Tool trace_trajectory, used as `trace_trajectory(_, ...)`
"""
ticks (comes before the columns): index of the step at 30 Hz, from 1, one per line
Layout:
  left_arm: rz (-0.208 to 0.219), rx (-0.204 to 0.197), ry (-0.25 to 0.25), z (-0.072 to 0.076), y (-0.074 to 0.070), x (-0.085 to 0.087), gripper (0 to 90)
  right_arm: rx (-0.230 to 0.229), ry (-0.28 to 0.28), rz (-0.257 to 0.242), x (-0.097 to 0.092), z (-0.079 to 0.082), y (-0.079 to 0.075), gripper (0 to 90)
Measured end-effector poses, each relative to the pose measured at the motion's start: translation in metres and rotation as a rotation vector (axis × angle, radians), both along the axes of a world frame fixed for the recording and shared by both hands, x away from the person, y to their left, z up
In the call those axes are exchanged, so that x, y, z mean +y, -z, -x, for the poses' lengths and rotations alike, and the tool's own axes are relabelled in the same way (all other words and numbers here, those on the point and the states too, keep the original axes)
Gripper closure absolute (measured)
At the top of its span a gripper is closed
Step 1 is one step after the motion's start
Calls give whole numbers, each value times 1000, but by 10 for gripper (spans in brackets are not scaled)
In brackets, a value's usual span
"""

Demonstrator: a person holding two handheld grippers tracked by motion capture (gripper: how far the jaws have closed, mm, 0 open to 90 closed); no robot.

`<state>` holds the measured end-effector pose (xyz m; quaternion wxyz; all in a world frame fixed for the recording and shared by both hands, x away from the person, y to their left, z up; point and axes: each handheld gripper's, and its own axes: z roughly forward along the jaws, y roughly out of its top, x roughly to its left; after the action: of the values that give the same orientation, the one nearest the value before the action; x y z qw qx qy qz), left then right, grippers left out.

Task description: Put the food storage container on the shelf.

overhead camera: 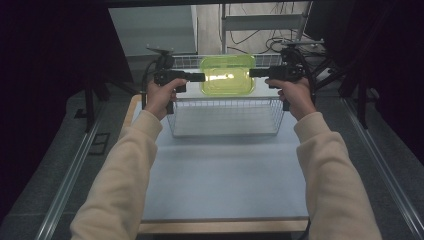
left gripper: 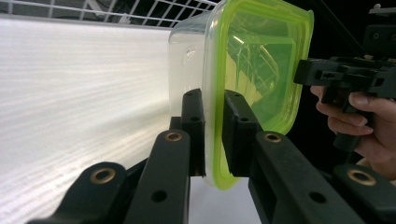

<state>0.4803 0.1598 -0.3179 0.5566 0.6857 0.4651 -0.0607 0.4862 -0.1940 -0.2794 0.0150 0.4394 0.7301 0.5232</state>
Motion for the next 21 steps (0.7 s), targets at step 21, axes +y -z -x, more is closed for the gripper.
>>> trace_trajectory(21, -6, 66, -48, -28, 12, -1, 776, 73, 55, 19, 10, -39, 28, 742)
